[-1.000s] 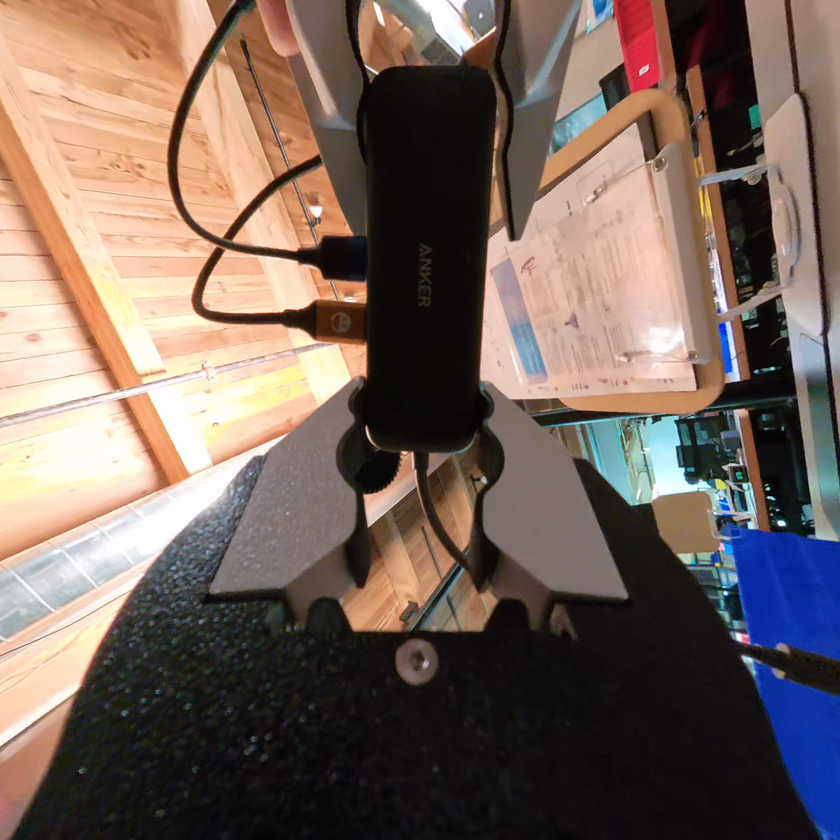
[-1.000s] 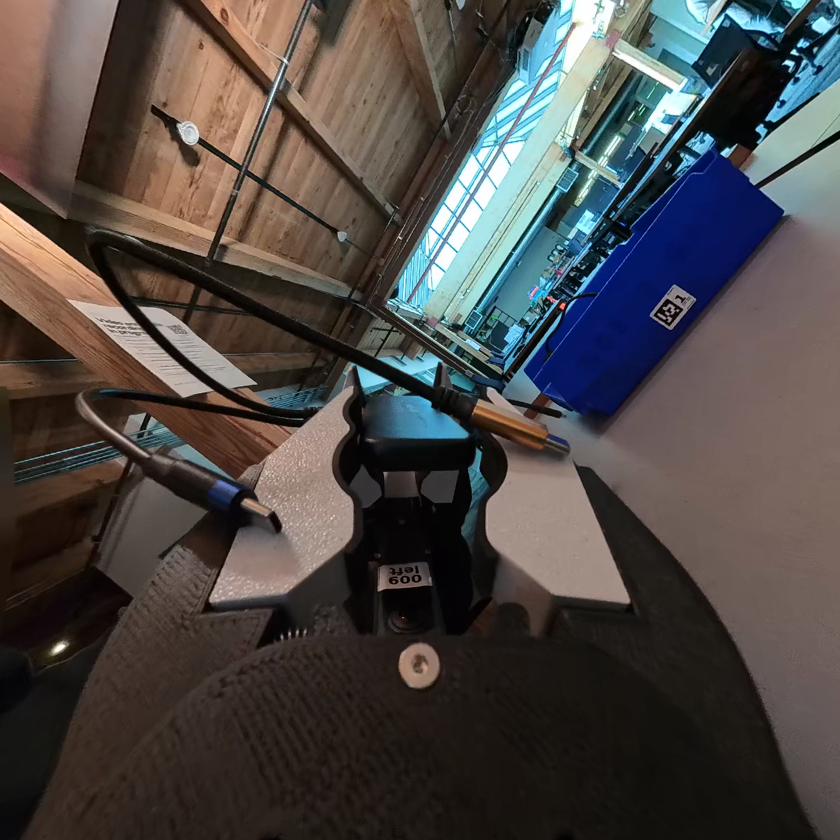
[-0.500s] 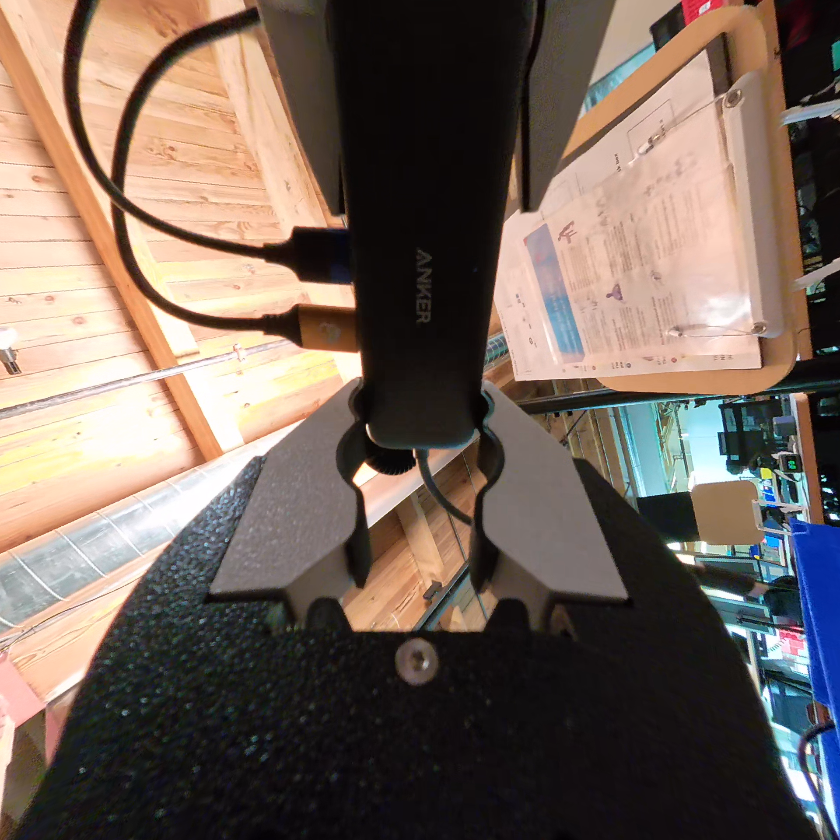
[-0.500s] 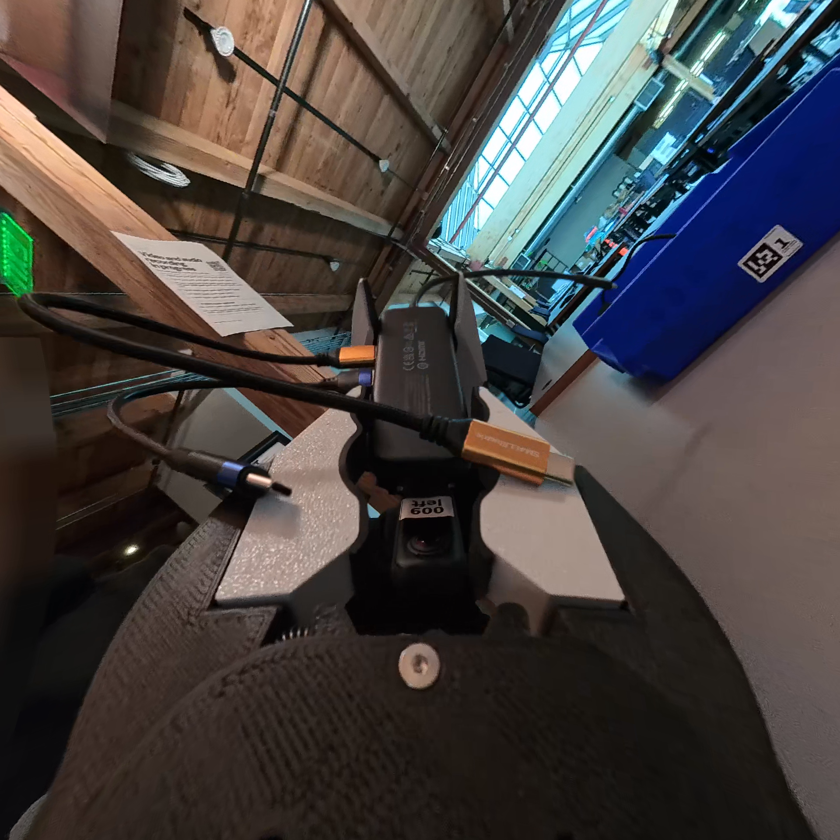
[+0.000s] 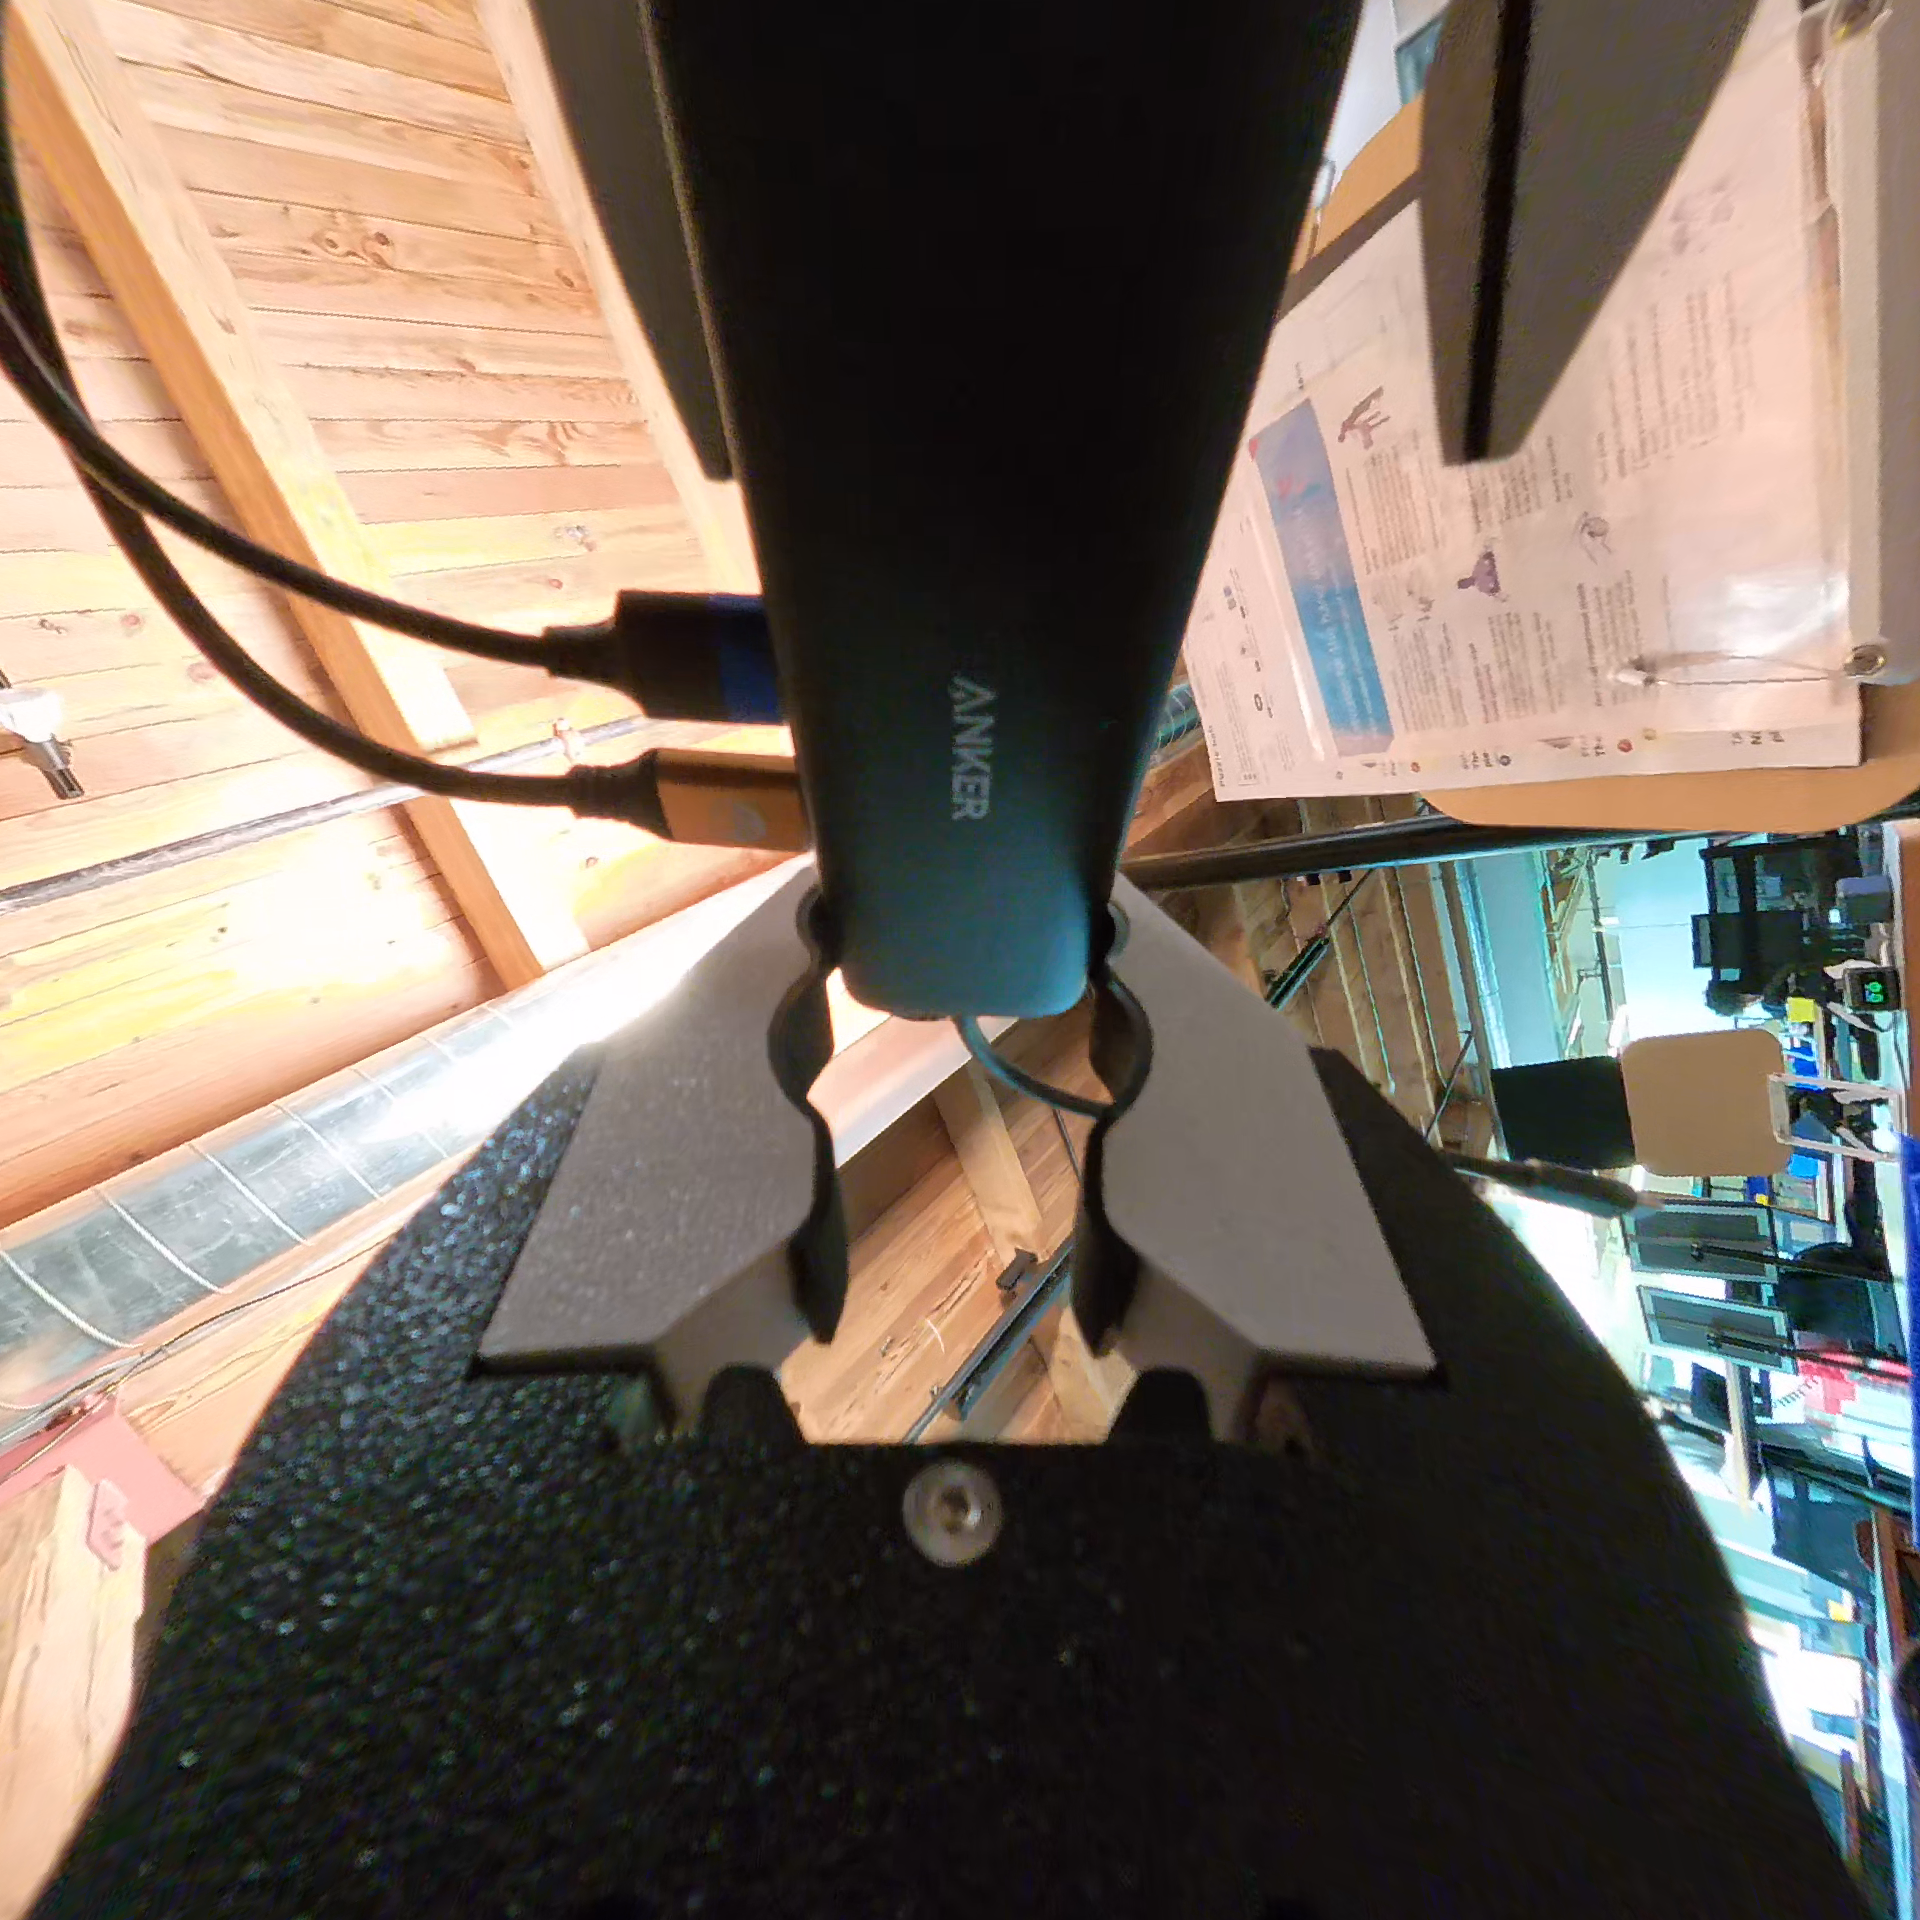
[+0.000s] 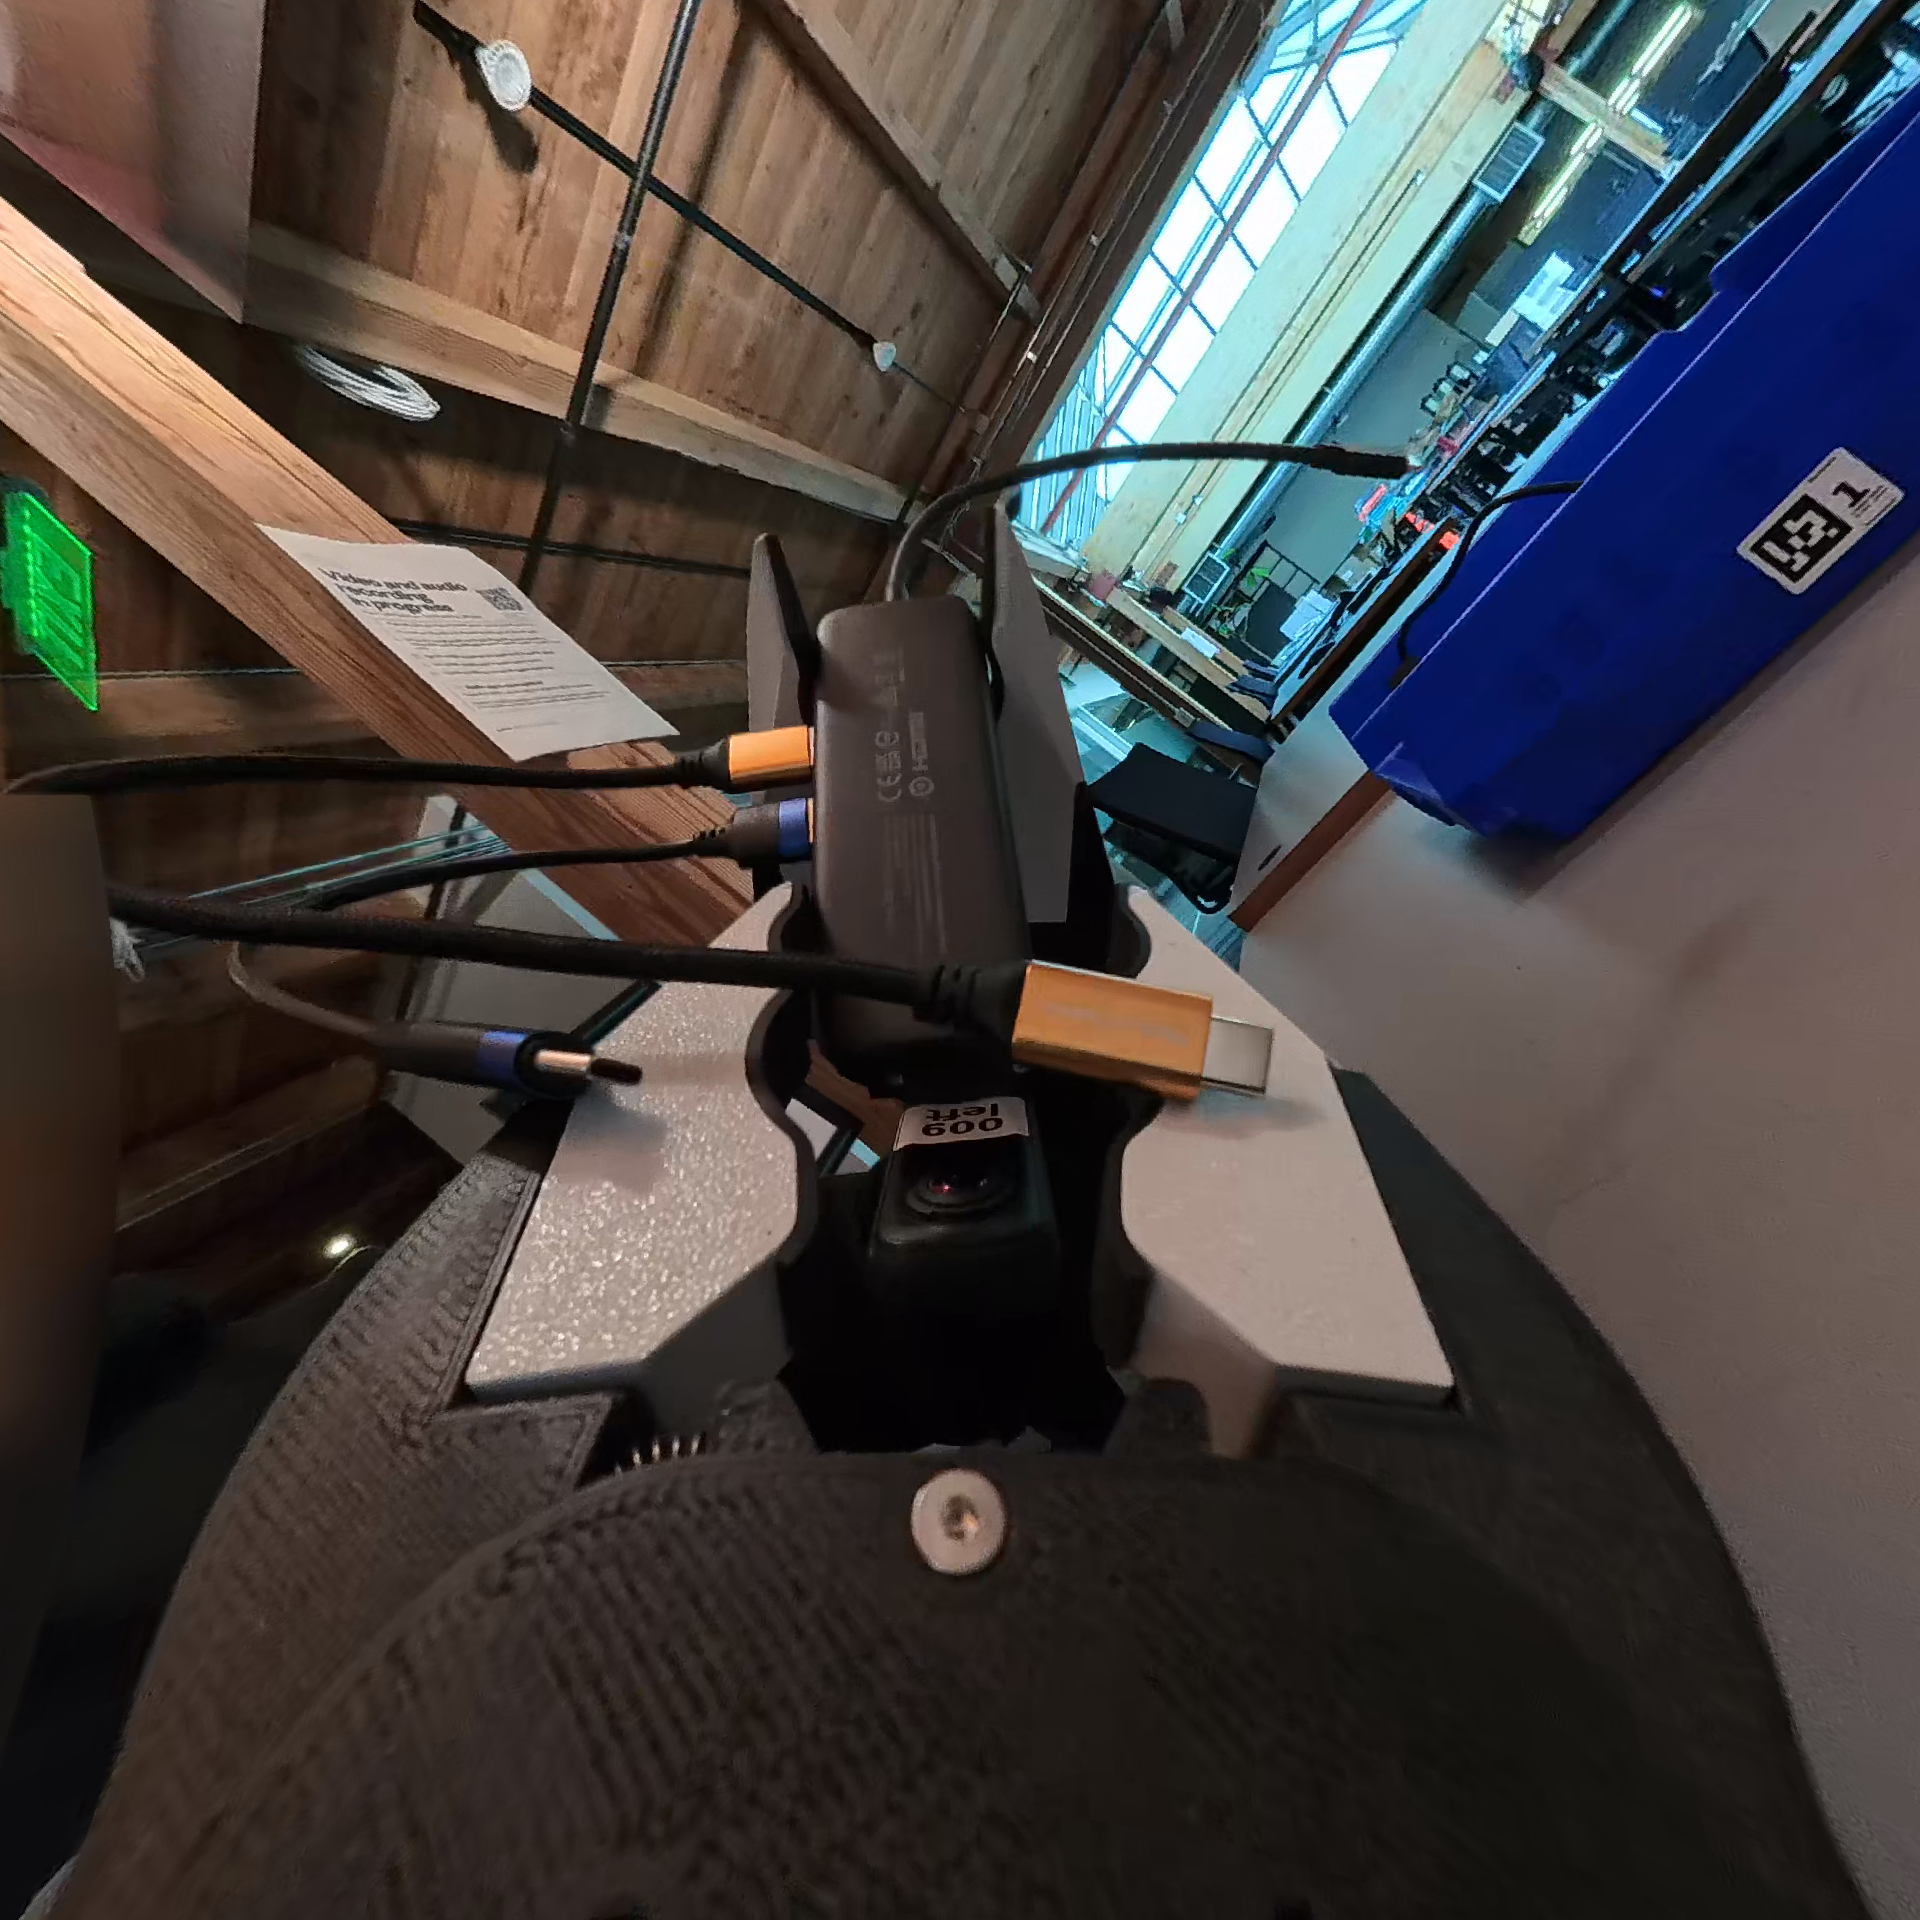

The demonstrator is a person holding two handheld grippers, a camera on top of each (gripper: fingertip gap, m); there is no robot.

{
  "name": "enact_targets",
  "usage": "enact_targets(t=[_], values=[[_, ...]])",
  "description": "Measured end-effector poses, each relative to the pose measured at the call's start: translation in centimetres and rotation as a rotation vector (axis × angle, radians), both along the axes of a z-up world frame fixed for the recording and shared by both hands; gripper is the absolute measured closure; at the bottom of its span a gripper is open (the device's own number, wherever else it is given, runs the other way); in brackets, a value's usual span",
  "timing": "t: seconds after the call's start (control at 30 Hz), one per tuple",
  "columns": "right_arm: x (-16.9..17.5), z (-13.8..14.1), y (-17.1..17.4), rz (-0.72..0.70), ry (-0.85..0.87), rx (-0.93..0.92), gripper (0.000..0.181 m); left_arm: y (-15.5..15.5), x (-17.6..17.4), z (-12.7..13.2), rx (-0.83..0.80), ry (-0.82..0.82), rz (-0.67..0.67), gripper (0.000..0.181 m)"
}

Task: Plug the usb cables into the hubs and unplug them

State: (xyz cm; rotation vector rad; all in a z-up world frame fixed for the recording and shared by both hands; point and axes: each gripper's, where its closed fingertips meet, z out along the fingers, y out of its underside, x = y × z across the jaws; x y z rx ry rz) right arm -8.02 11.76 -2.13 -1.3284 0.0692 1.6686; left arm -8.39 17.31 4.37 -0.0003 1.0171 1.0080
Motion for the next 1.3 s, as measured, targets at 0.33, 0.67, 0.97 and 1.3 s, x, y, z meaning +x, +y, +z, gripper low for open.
enact_targets(t=[0.33,0.67,0.97,1.3], values=[[-1.0,-0.1,-0.1,0.033,0.004,0.008,0.131,0.2,0.3,-0.1,-0.025,-0.009,0.029,0.137],[1.1,0.5,0.6,-0.103,-0.015,0.094,0.138,0.8,0.4,-1.2,-0.131,0.031,-0.016,0.137],[3.8,1.7,-0.3,-0.224,-0.050,0.181,0.181,0.2,-0.1,-4.6,-0.825,0.032,-0.244,0.179],[3.1,-1.8,0.6,-0.257,-0.402,0.131,0.124,2.4,-0.4,-6.1,-0.685,-0.013,-0.125,0.180]])
